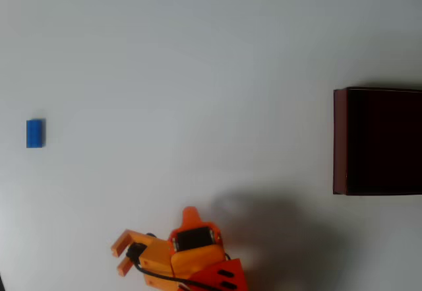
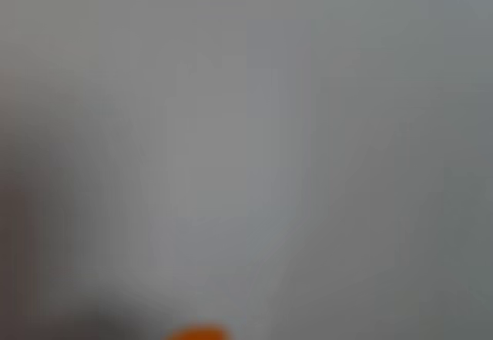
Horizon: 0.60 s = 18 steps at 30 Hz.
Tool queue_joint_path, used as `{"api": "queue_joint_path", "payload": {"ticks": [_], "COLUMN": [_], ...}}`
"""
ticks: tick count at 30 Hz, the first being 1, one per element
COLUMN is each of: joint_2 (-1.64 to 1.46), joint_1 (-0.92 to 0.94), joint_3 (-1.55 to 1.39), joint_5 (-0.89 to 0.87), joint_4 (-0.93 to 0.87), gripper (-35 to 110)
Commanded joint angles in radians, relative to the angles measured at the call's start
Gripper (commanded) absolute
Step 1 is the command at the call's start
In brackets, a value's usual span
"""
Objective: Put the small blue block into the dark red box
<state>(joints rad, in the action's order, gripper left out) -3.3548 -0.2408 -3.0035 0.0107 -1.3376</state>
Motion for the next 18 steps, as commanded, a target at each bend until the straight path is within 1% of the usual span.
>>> {"api": "queue_joint_path", "payload": {"ticks": [1,13,15,18], "joint_2": [0.002,0.002,0.002,-0.002], "joint_1": [0.038,0.038,0.057,0.072], "joint_3": [-0.003,-0.003,-0.003,0.002], "joint_5": [-0.009,-0.012,-0.029,-0.104], "joint_4": [-0.011,-0.011,-0.011,-0.009], "gripper": [0,0,0,0]}}
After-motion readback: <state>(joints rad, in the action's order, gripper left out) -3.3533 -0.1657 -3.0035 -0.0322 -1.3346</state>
